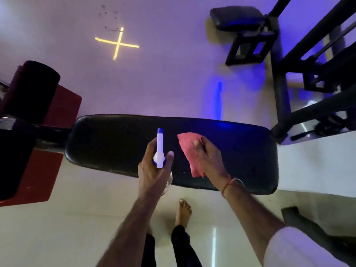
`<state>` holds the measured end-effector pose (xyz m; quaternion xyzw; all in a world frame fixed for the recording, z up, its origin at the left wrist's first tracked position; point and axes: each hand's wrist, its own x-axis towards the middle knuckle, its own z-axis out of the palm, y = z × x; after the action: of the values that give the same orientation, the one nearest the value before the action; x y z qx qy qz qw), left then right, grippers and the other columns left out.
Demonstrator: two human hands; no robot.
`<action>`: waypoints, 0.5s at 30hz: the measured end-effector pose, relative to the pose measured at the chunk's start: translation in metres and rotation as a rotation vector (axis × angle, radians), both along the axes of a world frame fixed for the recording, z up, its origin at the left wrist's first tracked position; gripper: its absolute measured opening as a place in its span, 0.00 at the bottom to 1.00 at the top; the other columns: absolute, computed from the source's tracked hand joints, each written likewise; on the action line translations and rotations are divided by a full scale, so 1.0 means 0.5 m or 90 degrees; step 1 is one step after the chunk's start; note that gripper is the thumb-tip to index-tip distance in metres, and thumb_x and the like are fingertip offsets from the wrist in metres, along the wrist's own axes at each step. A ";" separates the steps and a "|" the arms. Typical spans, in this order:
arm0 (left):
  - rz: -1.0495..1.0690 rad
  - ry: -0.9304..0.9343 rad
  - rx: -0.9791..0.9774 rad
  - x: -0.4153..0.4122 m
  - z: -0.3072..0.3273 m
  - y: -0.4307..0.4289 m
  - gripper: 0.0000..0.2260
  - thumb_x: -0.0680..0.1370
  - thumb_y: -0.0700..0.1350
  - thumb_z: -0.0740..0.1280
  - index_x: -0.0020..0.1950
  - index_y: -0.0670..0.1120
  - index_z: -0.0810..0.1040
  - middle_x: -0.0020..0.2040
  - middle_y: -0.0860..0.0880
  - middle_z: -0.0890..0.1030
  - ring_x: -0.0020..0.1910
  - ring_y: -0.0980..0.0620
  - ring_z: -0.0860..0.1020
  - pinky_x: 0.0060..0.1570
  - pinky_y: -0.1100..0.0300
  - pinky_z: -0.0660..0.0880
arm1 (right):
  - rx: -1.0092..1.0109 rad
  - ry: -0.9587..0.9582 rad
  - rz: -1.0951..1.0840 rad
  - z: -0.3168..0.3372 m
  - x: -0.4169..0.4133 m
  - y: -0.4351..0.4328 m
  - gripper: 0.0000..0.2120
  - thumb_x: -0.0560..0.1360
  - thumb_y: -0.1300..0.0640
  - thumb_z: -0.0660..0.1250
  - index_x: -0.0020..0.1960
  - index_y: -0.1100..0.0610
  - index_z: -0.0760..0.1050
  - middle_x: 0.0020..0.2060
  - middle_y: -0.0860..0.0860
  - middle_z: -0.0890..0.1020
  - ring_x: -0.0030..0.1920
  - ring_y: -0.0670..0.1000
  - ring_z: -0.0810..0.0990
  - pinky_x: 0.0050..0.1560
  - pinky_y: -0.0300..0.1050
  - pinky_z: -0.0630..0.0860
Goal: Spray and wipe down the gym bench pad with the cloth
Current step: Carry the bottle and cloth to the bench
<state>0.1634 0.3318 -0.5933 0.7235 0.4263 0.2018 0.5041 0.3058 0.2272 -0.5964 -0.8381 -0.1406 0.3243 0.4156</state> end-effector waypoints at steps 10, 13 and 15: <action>-0.042 0.012 -0.008 0.022 -0.155 0.083 0.18 0.78 0.52 0.70 0.67 0.56 0.75 0.47 0.69 0.78 0.38 0.50 0.78 0.39 0.57 0.78 | -0.116 -0.148 -0.115 -0.242 0.053 0.016 0.24 0.83 0.61 0.65 0.78 0.53 0.68 0.66 0.55 0.80 0.66 0.55 0.80 0.69 0.53 0.78; -0.041 0.018 -0.016 0.021 -0.172 0.082 0.19 0.77 0.52 0.70 0.68 0.57 0.75 0.45 0.68 0.79 0.36 0.50 0.76 0.40 0.56 0.77 | -0.178 -0.274 -0.011 -0.265 0.040 0.004 0.31 0.83 0.58 0.65 0.82 0.44 0.58 0.72 0.55 0.70 0.64 0.53 0.76 0.62 0.53 0.79; -0.045 0.014 -0.018 0.020 -0.173 0.078 0.20 0.78 0.51 0.70 0.70 0.57 0.75 0.47 0.64 0.79 0.35 0.49 0.76 0.40 0.55 0.77 | -0.316 -0.365 0.101 -0.275 0.032 -0.005 0.32 0.85 0.50 0.62 0.84 0.43 0.51 0.82 0.57 0.59 0.76 0.60 0.68 0.68 0.62 0.73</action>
<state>0.1736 0.3708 -0.6800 0.7332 0.4089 0.1697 0.5161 0.3219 0.2246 -0.7340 -0.9564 -0.2326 0.1322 0.1173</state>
